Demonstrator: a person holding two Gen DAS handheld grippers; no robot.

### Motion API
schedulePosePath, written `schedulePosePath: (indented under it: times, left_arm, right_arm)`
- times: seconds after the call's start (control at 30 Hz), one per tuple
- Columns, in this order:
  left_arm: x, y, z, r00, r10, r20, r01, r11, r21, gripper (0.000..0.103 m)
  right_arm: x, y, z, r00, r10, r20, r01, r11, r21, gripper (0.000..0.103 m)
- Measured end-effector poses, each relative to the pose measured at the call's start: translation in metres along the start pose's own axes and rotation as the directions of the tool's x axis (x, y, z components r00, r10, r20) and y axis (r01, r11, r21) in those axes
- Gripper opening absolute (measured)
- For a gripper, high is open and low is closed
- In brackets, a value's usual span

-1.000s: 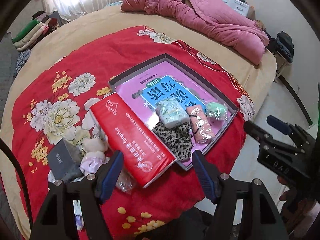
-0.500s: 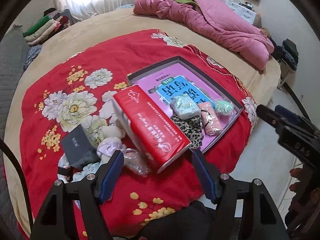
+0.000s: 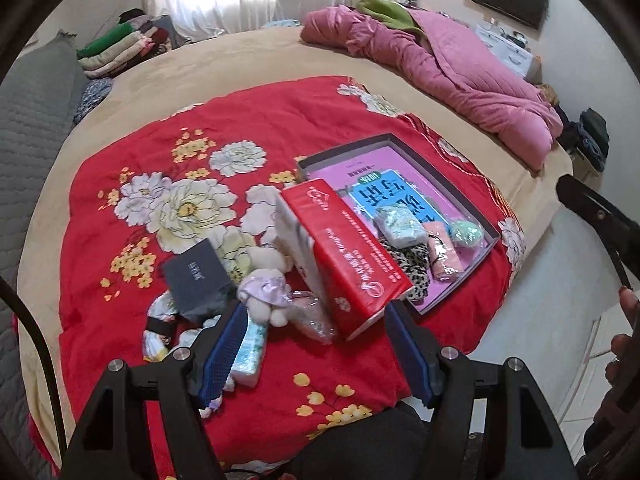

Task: Organize soft objects
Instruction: 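Move both tools back over the pile of items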

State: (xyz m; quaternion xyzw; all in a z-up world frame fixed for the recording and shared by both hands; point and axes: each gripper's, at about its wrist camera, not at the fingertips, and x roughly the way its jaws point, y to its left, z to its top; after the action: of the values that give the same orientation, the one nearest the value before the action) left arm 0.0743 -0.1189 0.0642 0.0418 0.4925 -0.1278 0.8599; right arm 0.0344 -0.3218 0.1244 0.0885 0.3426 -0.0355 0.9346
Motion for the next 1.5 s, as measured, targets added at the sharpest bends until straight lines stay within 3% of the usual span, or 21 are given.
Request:
schedulePosePath:
  times: [0.4,0.97,1.27,1.5]
  left_arm:
    - [-0.025,0.072,-0.018,0.998,0.054,0.031,-0.049,0.99,-0.133,0.07]
    - [-0.045,0.182,-0.06,0.99,0.144,0.009,-0.133,0.933,-0.335,0.07]
    - [-0.031,0.209,-0.085,0.992,0.12,-0.037,-0.125,0.907,-0.402,0.07]
    - [-0.012,0.208,-0.102,0.991,0.104,-0.086,-0.13,0.908,-0.399,0.07]
  right_arm:
    - [-0.015,0.041,0.001,0.996,0.092,0.002,-0.091,0.992,-0.086,0.076]
    - [0.004,0.095,-0.016,0.988,0.139,-0.072,-0.152,0.962,-0.225,0.076]
    - [0.02,0.111,-0.029,0.98,0.157,-0.12,-0.183,0.949,-0.256,0.076]
    - [0.035,0.115,-0.042,0.973,0.152,-0.172,-0.194,0.946,-0.261,0.076]
